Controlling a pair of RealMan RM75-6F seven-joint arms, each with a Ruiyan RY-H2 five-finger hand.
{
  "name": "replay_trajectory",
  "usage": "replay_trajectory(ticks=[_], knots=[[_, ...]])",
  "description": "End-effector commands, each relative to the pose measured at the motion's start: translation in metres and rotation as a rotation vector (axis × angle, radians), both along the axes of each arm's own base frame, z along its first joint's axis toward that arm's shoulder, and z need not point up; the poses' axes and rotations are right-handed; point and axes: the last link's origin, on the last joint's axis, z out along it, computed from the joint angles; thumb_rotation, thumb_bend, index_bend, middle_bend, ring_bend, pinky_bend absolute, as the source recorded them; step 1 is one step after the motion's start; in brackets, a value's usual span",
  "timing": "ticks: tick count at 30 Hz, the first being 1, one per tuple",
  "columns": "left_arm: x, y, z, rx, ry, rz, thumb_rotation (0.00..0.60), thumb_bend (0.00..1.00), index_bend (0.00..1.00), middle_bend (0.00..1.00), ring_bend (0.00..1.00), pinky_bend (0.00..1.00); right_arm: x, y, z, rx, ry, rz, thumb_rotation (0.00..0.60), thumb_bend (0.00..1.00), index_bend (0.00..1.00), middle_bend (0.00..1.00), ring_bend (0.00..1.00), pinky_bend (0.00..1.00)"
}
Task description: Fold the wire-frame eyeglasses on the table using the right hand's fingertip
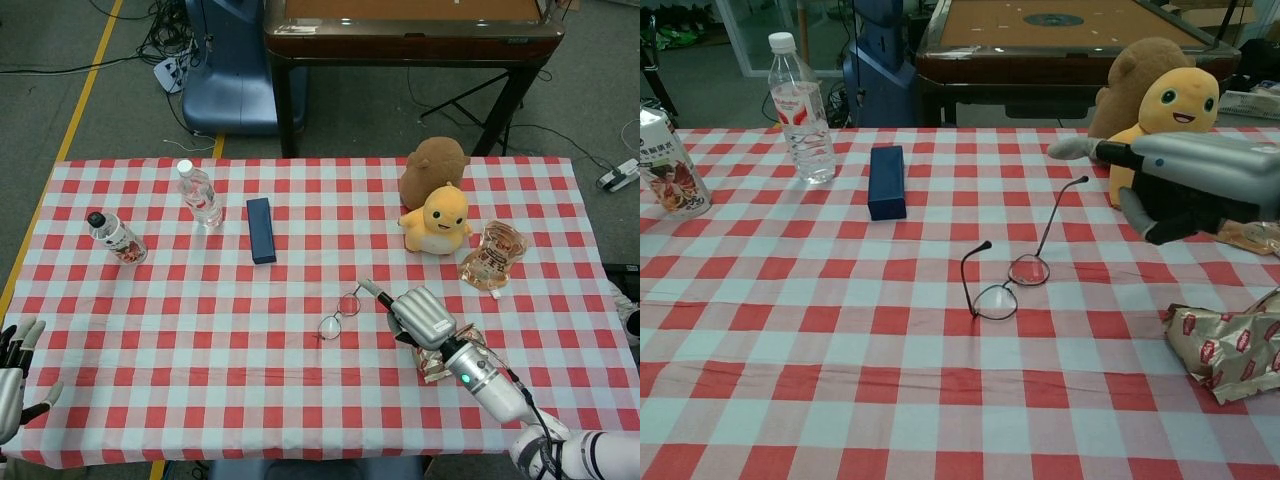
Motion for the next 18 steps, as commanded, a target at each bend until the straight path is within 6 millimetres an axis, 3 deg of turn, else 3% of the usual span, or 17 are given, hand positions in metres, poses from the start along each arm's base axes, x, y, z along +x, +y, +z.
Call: replay_trajectory(ticks=[1,11,18], knots=[[0.002,0.001,-0.001,-0.003,0.0,-0.007,0.6,0.28,0.0,0.0,0.0,0.0,-0.009,0.004,0.011,-0.023,0.002,-0.024,0.6,0.8,0.0,1.0,1.0,1.0],[0.004,0.002,-0.002,-0.008,0.004,-0.01,0.6,0.28,0.0,0.0,0.0,0.0,-0.026,-0.008,0.003,0.005,0.032,-0.101,0.6,0.84,0.0,1.0,1.0,1.0],[0.003,0.0,-0.001,-0.006,0.006,0.0,0.6,0.28,0.0,0.0,0.0,0.0,-0.025,-0.021,-0.007,0.02,0.047,-0.121,0.6,0.84,0.0,1.0,1.0,1.0]])
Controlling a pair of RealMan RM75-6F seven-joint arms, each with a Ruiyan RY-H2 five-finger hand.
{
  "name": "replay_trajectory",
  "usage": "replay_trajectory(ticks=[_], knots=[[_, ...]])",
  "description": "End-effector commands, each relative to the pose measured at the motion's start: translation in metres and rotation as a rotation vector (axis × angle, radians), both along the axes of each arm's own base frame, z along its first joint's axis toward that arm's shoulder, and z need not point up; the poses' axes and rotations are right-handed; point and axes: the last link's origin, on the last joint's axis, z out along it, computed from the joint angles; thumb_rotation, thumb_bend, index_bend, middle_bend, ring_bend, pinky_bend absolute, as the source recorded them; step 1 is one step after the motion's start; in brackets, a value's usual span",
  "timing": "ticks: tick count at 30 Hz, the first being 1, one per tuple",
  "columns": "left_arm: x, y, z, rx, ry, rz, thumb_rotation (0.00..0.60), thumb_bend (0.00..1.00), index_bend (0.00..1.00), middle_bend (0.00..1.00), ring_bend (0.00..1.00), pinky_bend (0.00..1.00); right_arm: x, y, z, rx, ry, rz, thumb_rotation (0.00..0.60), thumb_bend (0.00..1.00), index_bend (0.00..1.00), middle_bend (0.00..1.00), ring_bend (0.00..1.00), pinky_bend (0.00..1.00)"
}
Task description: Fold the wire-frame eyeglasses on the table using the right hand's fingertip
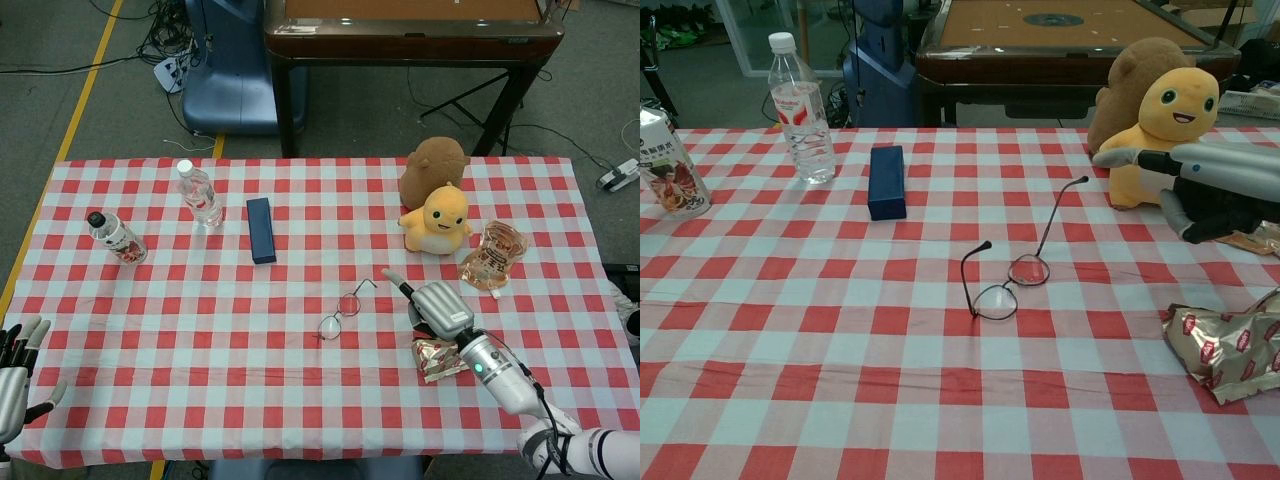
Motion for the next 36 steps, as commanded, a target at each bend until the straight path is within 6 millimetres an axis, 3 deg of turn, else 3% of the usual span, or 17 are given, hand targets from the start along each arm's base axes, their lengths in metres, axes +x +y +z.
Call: replay_trajectory(ticks=[1,15,25,36], knots=[[0.0,0.0,0.0,0.0,0.001,0.002,0.6,0.28,0.0,0.0,0.0,0.0,0.002,-0.005,-0.004,0.004,0.001,0.0,0.6,0.84,0.0,1.0,1.0,1.0],[-0.003,-0.003,0.002,0.007,0.007,0.015,0.6,0.28,0.0,0.0,0.0,0.0,0.017,-0.013,-0.033,0.076,0.012,0.03,0.6,0.86,0.0,1.0,1.0,1.0],[-0.005,-0.005,0.002,0.007,0.005,0.023,0.6,0.28,0.0,0.0,0.0,0.0,0.027,-0.005,-0.047,0.129,0.038,0.074,0.6,0.86,0.0,1.0,1.0,1.0],[-0.007,-0.007,0.002,0.007,-0.001,0.029,0.6,0.28,0.0,0.0,0.0,0.0,0.03,0.005,-0.076,0.239,0.037,0.054,0.6,0.87,0.0,1.0,1.0,1.0]])
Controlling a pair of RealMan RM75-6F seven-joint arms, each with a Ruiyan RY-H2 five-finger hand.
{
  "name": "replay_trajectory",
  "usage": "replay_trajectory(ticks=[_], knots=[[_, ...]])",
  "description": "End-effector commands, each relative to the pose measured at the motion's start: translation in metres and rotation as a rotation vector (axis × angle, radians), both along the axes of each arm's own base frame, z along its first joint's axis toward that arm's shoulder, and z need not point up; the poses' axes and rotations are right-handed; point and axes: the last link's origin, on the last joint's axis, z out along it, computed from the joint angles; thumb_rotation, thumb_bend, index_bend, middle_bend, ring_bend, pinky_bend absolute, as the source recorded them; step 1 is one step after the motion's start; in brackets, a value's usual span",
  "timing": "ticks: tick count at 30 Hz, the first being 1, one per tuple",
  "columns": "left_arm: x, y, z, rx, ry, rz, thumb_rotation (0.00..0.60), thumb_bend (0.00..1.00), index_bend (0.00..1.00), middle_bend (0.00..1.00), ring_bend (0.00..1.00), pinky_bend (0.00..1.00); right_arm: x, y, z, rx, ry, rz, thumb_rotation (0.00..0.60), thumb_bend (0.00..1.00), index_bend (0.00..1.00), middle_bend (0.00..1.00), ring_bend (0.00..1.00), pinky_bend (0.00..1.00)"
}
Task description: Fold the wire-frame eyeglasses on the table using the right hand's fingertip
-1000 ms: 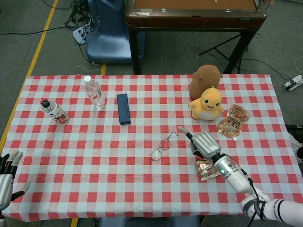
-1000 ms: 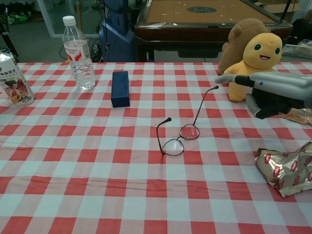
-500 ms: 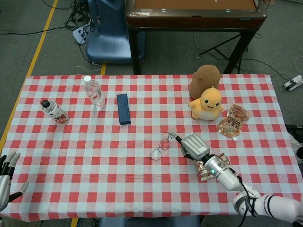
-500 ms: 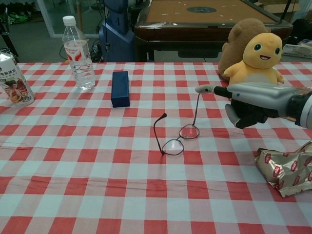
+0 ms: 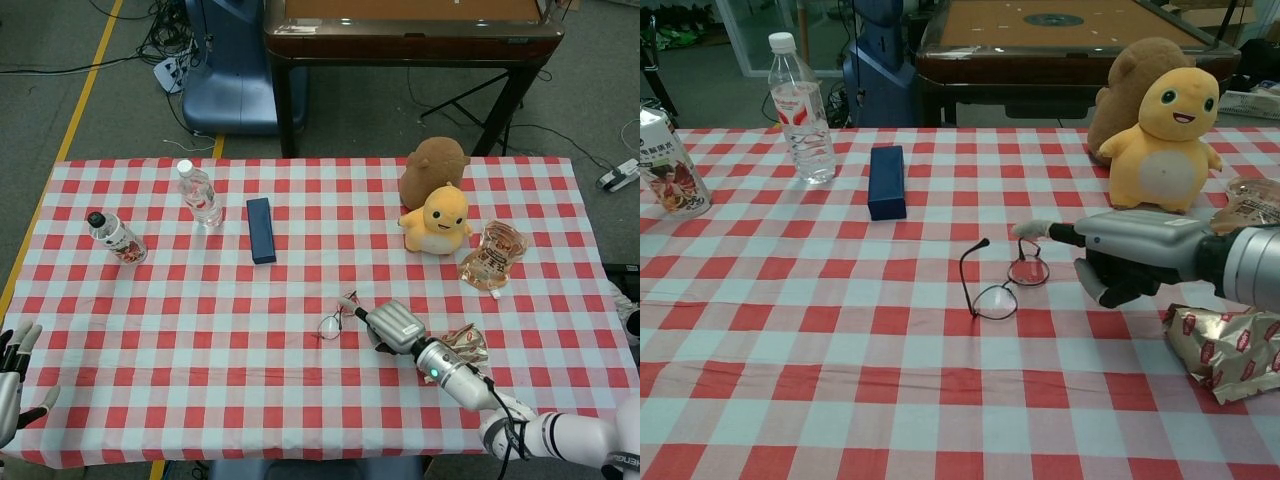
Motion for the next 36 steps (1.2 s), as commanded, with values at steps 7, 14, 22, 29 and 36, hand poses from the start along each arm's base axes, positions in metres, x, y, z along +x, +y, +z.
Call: replay_trajectory(ticks=[7,14,22,29,36], knots=[[-0.002,-0.001,0.0,-0.001,-0.004,0.005,0.6,0.28,0.0,0.0,0.0,0.0,0.002,0.004,-0.021,0.076,-0.008,-0.042,0.6,0.88,0.0,1.0,1.0,1.0],[-0.004,-0.002,0.001,-0.006,-0.007,0.013,0.6,0.28,0.0,0.0,0.0,0.0,0.003,0.001,-0.031,0.128,-0.014,-0.081,0.6,0.89,0.0,1.0,1.0,1.0],[-0.004,-0.002,0.002,-0.004,-0.008,0.014,0.6,0.28,0.0,0.0,0.0,0.0,-0.001,-0.001,-0.038,0.158,-0.005,-0.116,0.6,0.9,0.0,1.0,1.0,1.0],[-0.004,-0.002,0.002,-0.005,-0.009,0.014,0.6,0.28,0.0,0.0,0.0,0.0,0.0,-0.002,-0.036,0.153,-0.021,-0.125,0.6,0.9,0.0,1.0,1.0,1.0],[-0.003,-0.002,0.002,-0.003,-0.008,0.012,0.6,0.28,0.0,0.0,0.0,0.0,0.01,0.003,-0.009,0.08,-0.084,-0.059,0.6,0.9,0.0,1.0,1.0,1.0]])
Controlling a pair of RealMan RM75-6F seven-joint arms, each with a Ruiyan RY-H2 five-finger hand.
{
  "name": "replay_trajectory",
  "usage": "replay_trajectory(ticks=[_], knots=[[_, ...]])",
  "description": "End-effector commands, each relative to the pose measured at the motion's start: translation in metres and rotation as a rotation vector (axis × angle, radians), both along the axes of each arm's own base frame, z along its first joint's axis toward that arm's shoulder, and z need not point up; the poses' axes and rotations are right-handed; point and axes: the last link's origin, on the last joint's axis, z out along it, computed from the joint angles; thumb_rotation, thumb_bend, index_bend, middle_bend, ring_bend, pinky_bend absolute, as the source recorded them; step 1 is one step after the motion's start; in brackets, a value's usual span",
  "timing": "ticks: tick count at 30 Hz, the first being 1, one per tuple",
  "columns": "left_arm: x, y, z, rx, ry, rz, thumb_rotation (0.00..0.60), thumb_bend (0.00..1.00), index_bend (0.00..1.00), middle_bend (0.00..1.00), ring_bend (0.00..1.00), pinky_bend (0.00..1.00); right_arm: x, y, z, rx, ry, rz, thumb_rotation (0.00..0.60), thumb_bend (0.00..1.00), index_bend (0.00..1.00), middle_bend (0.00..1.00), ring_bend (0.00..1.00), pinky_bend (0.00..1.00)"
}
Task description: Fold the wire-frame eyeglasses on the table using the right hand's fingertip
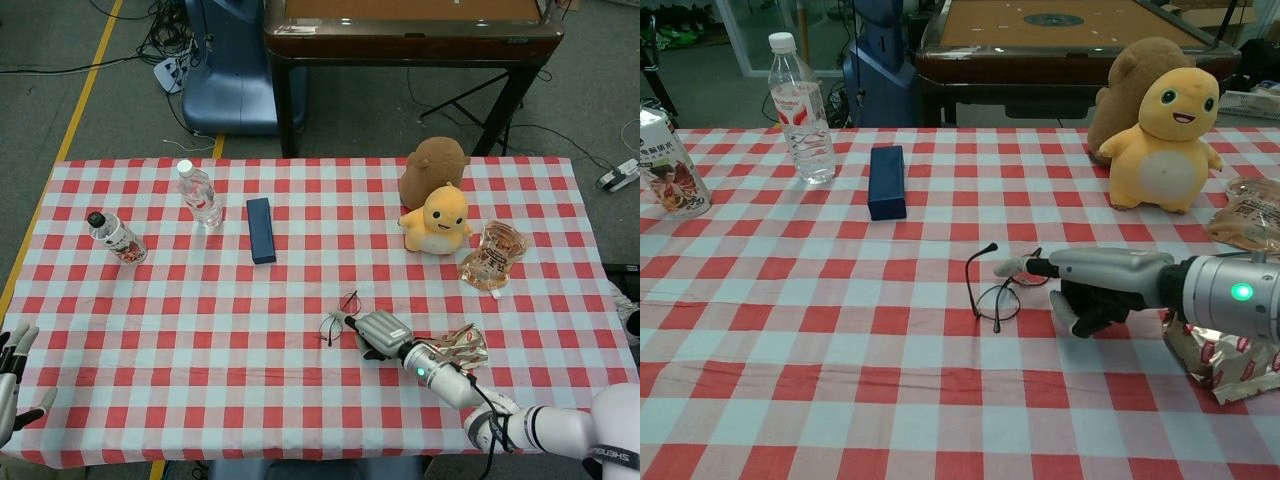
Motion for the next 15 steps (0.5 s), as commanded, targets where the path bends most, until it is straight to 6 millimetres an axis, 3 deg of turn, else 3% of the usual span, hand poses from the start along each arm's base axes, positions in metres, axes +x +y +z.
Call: replay_trajectory(ticks=[1,8,15], knots=[[0.0,0.0,0.0,0.001,0.0,-0.001,0.6,0.28,0.0,0.0,0.0,0.0,0.005,0.005,0.018,-0.045,-0.036,0.034,0.6,0.9,0.0,1.0,1.0,1.0],[0.002,0.0,-0.001,-0.003,0.003,-0.007,0.6,0.28,0.0,0.0,0.0,0.0,0.018,0.018,0.049,-0.132,-0.123,0.111,0.6,0.9,0.0,1.0,1.0,1.0],[0.004,0.0,0.0,0.0,0.007,-0.007,0.6,0.28,0.0,0.0,0.0,0.0,0.034,0.035,0.065,-0.163,-0.188,0.21,0.6,0.9,0.0,1.0,1.0,1.0]])
